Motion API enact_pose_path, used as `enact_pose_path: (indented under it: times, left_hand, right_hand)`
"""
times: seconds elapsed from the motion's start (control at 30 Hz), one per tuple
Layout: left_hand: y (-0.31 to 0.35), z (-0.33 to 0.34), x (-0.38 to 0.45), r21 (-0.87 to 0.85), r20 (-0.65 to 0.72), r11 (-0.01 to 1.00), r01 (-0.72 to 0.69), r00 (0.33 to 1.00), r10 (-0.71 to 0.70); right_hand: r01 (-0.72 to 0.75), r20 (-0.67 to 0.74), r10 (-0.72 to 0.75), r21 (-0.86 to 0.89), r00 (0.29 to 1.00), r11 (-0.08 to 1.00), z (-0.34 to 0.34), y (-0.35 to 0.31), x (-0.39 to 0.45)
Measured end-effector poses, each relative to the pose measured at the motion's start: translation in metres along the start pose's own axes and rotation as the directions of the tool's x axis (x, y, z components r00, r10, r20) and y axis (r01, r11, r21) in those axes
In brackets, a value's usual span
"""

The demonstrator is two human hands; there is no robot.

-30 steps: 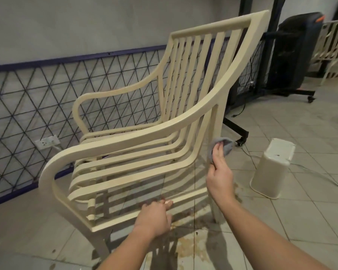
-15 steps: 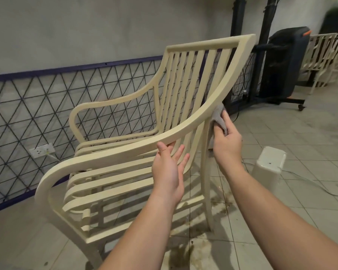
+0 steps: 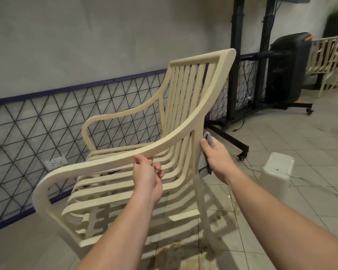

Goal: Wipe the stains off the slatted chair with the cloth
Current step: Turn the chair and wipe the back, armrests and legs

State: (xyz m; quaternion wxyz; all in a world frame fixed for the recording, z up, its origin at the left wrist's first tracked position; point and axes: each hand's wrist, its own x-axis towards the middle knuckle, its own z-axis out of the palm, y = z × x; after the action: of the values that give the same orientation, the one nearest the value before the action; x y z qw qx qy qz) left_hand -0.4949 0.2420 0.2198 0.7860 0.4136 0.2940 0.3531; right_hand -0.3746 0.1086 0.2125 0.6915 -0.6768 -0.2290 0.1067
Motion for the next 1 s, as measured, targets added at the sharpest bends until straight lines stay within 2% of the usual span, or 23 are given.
enact_pose_path:
  times: [0.2, 0.37, 0.43, 0.6, 0.7, 0.8, 0.87, 0.9, 0.93, 0.97, 1.0]
  left_hand:
    - [0.044, -0.049, 0.025, 0.008, 0.042, 0.998, 0.061, 0.997, -0.061]
    - [0.060, -0.088, 0.051, 0.045, 0.042, 0.989, 0.143, 0.989, -0.144]
    - [0.068, -0.096, 0.055, 0.069, 0.038, 0.987, 0.143, 0.989, -0.146]
    - [0.088, -0.116, 0.077, 0.136, 0.031, 0.983, 0.127, 0.991, -0.132]
    - [0.097, -0.129, 0.100, 0.192, -0.017, 0.972, 0.133, 0.991, -0.133]
    - [0.111, -0.139, 0.114, 0.278, -0.147, 0.949, 0.152, 0.982, -0.114]
    - [0.122, -0.139, 0.108, 0.416, -0.263, 0.900, 0.128, 0.965, -0.016]
    - [0.125, -0.137, 0.102, 0.524, -0.322, 0.847, 0.094, 0.942, 0.095]
    - [0.127, -0.136, 0.098, 0.664, -0.343, 0.748, 0.018, 0.896, 0.283]
    - [0.128, -0.132, 0.092, 0.792, -0.266, 0.603, -0.097, 0.834, 0.483]
    - [0.130, -0.128, 0.087, 0.856, -0.093, 0.447, -0.261, 0.772, 0.629]
  right_hand:
    - [0.084, 0.040, -0.087, 0.057, 0.995, 0.995, 0.048, -0.005, -0.023]
    - [0.066, 0.071, -0.066, 0.003, 0.995, 0.998, 0.081, 0.009, -0.032]
    - [0.088, 0.060, -0.086, -0.027, 0.995, 0.996, 0.093, 0.009, -0.036]
    - [0.020, 0.097, -0.020, -0.003, 0.995, 1.000, 0.125, 0.003, -0.044]
    - [0.041, 0.159, -0.041, 0.003, 0.986, 0.999, 0.146, 0.005, -0.049]
    - [0.079, 0.246, -0.074, -0.013, 0.966, 0.997, 0.159, 0.013, -0.054]
    - [0.096, 0.280, -0.078, -0.048, 0.957, 0.994, 0.158, 0.027, -0.056]
    - [0.086, 0.273, -0.070, -0.047, 0.959, 0.995, 0.155, 0.035, -0.058]
    - [0.078, 0.242, -0.067, -0.037, 0.968, 0.996, 0.152, 0.044, -0.060]
    - [0.090, 0.192, -0.082, -0.034, 0.978, 0.995, 0.149, 0.051, -0.062]
    - [0.121, 0.137, -0.115, -0.039, 0.984, 0.992, 0.146, 0.054, -0.063]
